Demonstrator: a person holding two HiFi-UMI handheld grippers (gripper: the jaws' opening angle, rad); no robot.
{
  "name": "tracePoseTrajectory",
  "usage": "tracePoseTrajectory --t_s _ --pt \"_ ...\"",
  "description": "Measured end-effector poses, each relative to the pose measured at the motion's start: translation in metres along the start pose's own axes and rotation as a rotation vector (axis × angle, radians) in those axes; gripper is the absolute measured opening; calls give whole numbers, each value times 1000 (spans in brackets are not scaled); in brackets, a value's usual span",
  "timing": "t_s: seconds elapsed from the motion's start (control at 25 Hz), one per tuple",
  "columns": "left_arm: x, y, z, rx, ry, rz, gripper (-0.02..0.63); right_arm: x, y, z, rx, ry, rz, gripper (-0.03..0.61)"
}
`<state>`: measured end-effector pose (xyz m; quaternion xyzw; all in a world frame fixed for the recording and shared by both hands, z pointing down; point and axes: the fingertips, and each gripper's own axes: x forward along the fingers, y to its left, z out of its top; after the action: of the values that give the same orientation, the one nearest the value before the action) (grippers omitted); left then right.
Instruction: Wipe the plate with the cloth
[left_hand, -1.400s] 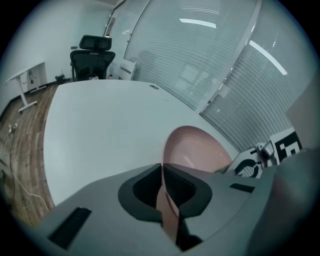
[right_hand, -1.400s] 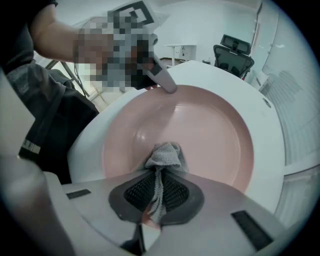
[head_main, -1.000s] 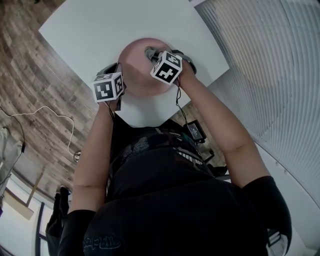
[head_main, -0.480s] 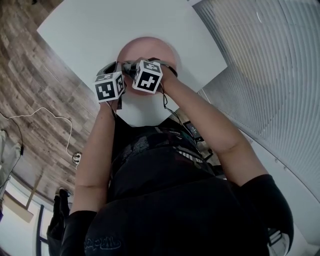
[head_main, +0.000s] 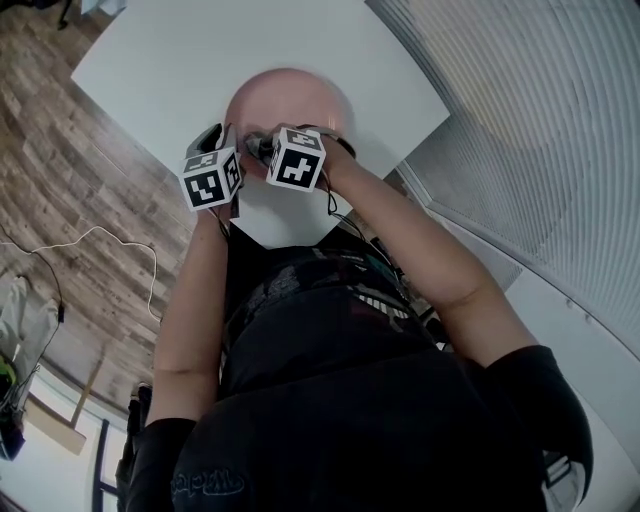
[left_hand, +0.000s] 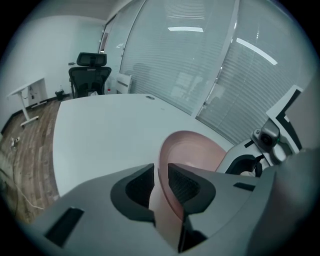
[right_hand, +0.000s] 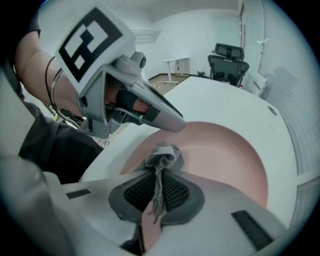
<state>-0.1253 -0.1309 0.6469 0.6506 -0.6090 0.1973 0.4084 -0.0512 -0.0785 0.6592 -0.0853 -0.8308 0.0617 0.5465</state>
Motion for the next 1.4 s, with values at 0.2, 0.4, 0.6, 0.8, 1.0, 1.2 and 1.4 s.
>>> tracePoseTrajectory --t_s 0.2,0.4,0.6,0.8,1.0,1.2,1.4 --pt "-25 -3 13 17 -45 18 92 -38 -11 0 89 -111 -71 38" --pt "-59 -13 32 51 -109 37 92 -92 -18 4 148 -248 -163 38" --pt "-87 -24 41 83 -163 56 92 -143 -25 20 164 -388 -292 38" --pt "-156 -40 48 108 -247 57 89 -189 14 48 146 -486 -330 38" --pt "-215 -57 60 126 -351 24 65 -222 40 55 154 -586 -341 38" --pt "-283 -85 46 154 -433 -110 17 -240 100 70 201 -657 -353 38" --pt "-299 -96 55 191 -429 -205 17 -252 108 76 226 -674 -418 38"
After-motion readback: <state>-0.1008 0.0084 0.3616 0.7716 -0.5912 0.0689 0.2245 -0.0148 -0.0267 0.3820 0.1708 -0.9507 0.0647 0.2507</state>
